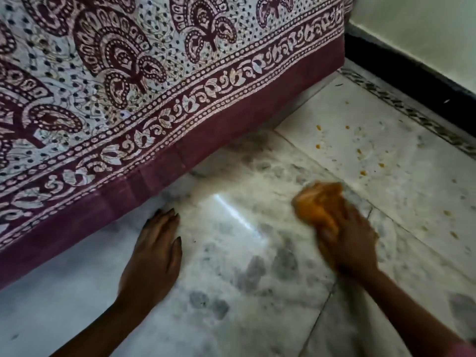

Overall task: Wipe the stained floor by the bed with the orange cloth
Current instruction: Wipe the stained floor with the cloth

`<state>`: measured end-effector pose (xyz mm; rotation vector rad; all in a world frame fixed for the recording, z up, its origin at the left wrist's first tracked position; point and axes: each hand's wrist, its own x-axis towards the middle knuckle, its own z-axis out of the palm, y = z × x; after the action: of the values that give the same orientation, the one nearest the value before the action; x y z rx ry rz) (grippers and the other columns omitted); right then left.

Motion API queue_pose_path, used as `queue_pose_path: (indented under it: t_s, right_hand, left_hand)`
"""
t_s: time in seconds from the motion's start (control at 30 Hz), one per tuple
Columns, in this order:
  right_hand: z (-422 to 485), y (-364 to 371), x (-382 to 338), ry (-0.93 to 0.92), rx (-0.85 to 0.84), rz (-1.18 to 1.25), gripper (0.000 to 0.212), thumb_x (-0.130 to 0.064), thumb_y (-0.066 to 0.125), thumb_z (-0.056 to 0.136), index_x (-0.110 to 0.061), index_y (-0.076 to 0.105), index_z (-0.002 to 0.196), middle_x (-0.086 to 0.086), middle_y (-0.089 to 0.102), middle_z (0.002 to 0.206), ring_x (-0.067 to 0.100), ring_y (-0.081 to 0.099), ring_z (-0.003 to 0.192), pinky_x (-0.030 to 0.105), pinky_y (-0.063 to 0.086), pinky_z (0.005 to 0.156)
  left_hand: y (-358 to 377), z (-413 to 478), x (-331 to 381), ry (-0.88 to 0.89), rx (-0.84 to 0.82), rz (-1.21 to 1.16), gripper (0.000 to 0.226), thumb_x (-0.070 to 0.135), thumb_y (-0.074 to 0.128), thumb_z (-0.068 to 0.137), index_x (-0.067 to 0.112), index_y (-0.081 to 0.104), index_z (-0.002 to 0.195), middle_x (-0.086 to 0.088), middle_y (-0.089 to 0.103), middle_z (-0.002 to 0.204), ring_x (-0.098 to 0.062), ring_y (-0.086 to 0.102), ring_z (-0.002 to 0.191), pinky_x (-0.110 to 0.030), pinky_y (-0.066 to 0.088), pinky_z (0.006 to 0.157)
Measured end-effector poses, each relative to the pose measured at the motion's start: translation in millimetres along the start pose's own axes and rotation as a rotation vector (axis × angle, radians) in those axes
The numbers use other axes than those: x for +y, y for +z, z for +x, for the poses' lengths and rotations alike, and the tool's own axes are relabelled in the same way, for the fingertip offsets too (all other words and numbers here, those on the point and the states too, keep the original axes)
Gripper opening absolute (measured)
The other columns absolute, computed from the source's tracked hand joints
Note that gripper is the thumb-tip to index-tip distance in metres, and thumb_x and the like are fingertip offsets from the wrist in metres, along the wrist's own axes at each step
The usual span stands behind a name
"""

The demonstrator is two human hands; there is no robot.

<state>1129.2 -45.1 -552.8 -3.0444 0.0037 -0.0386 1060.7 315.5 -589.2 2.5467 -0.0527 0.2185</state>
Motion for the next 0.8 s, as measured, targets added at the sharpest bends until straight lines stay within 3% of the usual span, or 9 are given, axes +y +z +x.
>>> queue_pose_path:
  t_s: [0.1,0.17,0.27,0.4,0.47,0.57,0.63,0.7,0.8]
  right_hand:
    - [70,3,-9,0.332,0.0,0.009,0.074,-0.06,0.032,0.082,-0.028,0.022,0.147,0.013,0.017,0.155,0.042,0.023,0.134,0.054,0.018,0.109]
    - [111,10,-42,0.371,-0.039,0.017,0.069,-0.055,0.037,0.09,-0.027,0.015,0.149,0.015,0.01,0.156,0.043,0.016,0.137,0.057,0.012,0.111]
    - [136,22,-116,0.205,-0.093,0.001,0.071,-0.054,0.042,0.088,-0.027,0.018,0.148,0.015,0.009,0.156,0.041,0.015,0.138,0.053,0.011,0.111]
    - [73,34,-192,-0.165,-0.037,0.077,0.07,-0.052,0.047,0.082,-0.034,0.024,0.145,0.009,0.022,0.154,0.036,0.023,0.135,0.049,0.014,0.109]
    - [22,28,-183,-0.313,-0.008,0.152,0.069,-0.053,0.046,0.077,-0.036,0.03,0.143,0.006,0.03,0.152,0.036,0.032,0.132,0.049,0.023,0.106]
    - [-48,21,-104,-0.43,-0.02,0.172,0.068,-0.053,0.051,0.074,-0.042,0.034,0.139,0.001,0.034,0.15,0.032,0.039,0.13,0.046,0.031,0.102]
    - [-68,11,-37,-0.291,-0.012,0.151,0.066,-0.054,0.051,0.071,-0.039,0.041,0.135,0.002,0.037,0.147,0.034,0.043,0.128,0.051,0.034,0.102]
    - [-53,4,10,-0.007,0.003,0.071,0.07,-0.06,0.04,0.073,-0.031,0.043,0.137,0.007,0.034,0.149,0.037,0.039,0.129,0.054,0.03,0.103]
    - [17,3,21,0.286,0.022,0.008,0.078,-0.066,0.027,0.075,-0.034,0.026,0.145,0.01,0.02,0.155,0.041,0.029,0.132,0.054,0.022,0.107]
  left_hand:
    - [0,4,0,0.009,-0.013,0.013,0.052,0.029,0.032,0.092,-0.005,0.052,0.127,-0.018,0.049,0.134,-0.029,0.039,0.128,-0.026,0.022,0.108]
    - [0,4,0,0.017,-0.031,0.026,0.053,0.03,0.031,0.092,-0.005,0.052,0.126,-0.02,0.05,0.134,-0.03,0.039,0.128,-0.021,0.016,0.11]
    - [-1,5,-2,0.033,-0.05,0.024,0.054,0.03,0.03,0.093,-0.007,0.053,0.125,-0.022,0.05,0.132,-0.029,0.038,0.128,-0.021,0.015,0.111]
    - [-2,4,0,0.045,-0.016,0.016,0.053,0.027,0.032,0.092,-0.009,0.053,0.124,-0.024,0.051,0.13,-0.028,0.037,0.127,-0.019,0.015,0.111]
    - [-4,3,-1,0.036,-0.008,0.007,0.053,0.027,0.032,0.091,-0.009,0.053,0.123,-0.024,0.051,0.13,-0.027,0.036,0.126,-0.016,0.014,0.111]
    - [-3,3,-2,0.038,0.0,0.013,0.053,0.027,0.032,0.09,-0.009,0.054,0.122,-0.023,0.052,0.129,-0.027,0.035,0.127,-0.016,0.013,0.11]
    - [-3,2,-1,0.044,0.009,0.023,0.054,0.028,0.031,0.091,-0.009,0.054,0.123,-0.023,0.052,0.13,-0.027,0.035,0.127,-0.017,0.013,0.11]
    - [0,2,-3,0.06,0.003,0.044,0.054,0.028,0.031,0.091,-0.009,0.054,0.124,-0.023,0.052,0.13,-0.031,0.037,0.128,-0.024,0.017,0.111]
    - [3,4,-3,0.053,0.007,0.033,0.055,0.029,0.031,0.091,-0.009,0.053,0.124,-0.024,0.05,0.131,-0.037,0.039,0.128,-0.04,0.028,0.108]
